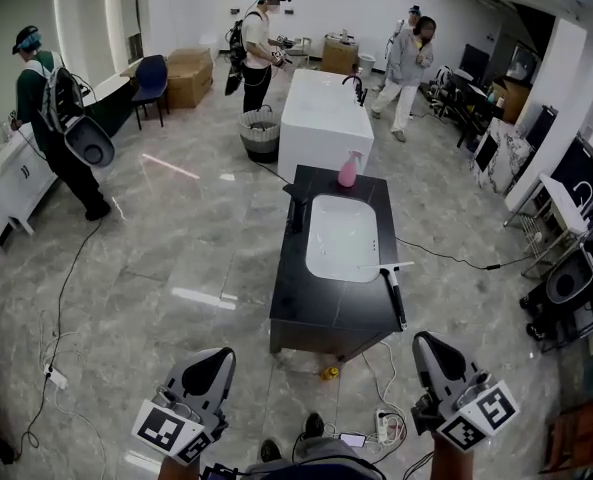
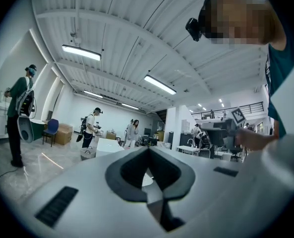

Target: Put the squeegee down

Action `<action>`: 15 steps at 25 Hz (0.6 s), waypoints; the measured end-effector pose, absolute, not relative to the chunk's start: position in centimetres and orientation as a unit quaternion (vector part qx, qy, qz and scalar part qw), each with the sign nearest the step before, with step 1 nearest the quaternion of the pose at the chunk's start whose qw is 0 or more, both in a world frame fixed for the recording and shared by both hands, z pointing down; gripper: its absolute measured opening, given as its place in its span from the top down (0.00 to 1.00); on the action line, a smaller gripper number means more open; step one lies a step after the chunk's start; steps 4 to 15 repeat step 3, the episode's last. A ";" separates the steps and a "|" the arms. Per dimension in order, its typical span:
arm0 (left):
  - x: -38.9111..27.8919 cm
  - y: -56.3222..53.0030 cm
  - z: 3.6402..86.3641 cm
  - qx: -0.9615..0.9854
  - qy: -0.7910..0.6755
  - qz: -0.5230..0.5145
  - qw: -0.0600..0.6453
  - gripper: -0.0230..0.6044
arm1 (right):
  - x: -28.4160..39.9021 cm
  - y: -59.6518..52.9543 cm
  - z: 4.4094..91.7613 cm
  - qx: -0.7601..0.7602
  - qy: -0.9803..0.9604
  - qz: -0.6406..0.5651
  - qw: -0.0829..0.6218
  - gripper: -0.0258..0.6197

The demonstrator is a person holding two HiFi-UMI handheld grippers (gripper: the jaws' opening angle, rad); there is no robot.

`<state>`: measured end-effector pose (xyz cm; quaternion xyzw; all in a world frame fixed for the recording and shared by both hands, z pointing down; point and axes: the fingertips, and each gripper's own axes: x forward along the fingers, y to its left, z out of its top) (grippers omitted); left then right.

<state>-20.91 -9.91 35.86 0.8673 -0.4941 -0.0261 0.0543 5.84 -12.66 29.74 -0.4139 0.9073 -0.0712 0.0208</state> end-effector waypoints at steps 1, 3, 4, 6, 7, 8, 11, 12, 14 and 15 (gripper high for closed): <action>-21.0 -9.4 35.8 0.867 -0.494 -0.026 0.053 0.96 | 5.8 -12.3 29.8 -0.413 0.908 -0.072 0.021 0.96; -21.1 -8.5 35.7 0.867 -0.495 -0.027 0.052 0.96 | 5.6 -11.4 29.8 -0.412 0.908 -0.073 0.021 0.96; -21.1 -8.5 35.7 0.867 -0.495 -0.027 0.052 0.96 | 5.6 -11.4 29.8 -0.412 0.908 -0.073 0.021 0.96; -21.1 -8.5 35.7 0.867 -0.495 -0.027 0.052 0.96 | 5.6 -11.4 29.8 -0.412 0.908 -0.073 0.021 0.96; -21.1 -8.5 35.7 0.867 -0.495 -0.027 0.052 0.96 | 5.6 -11.4 29.8 -0.412 0.908 -0.073 0.021 0.96; -21.1 -8.5 35.7 0.867 -0.495 -0.027 0.052 0.96 | 5.6 -11.4 29.8 -0.412 0.908 -0.073 0.021 0.96; -21.1 -8.5 35.7 0.867 -0.495 -0.027 0.052 0.96 | 5.6 -11.4 29.8 -0.412 0.908 -0.073 0.021 0.96; -21.1 -8.5 35.7 0.867 -0.495 -0.027 0.052 0.96 | 5.6 -11.4 29.8 -0.412 0.908 -0.073 0.021 0.96; -21.1 -8.5 35.7 0.867 -0.495 -0.027 0.052 0.96 | 5.6 -11.4 29.8 -0.412 0.908 -0.073 0.021 0.96; -21.1 -8.5 35.7 0.867 -0.495 -0.027 0.052 0.96 | 5.6 -11.4 29.8 -0.412 0.908 -0.073 0.021 0.96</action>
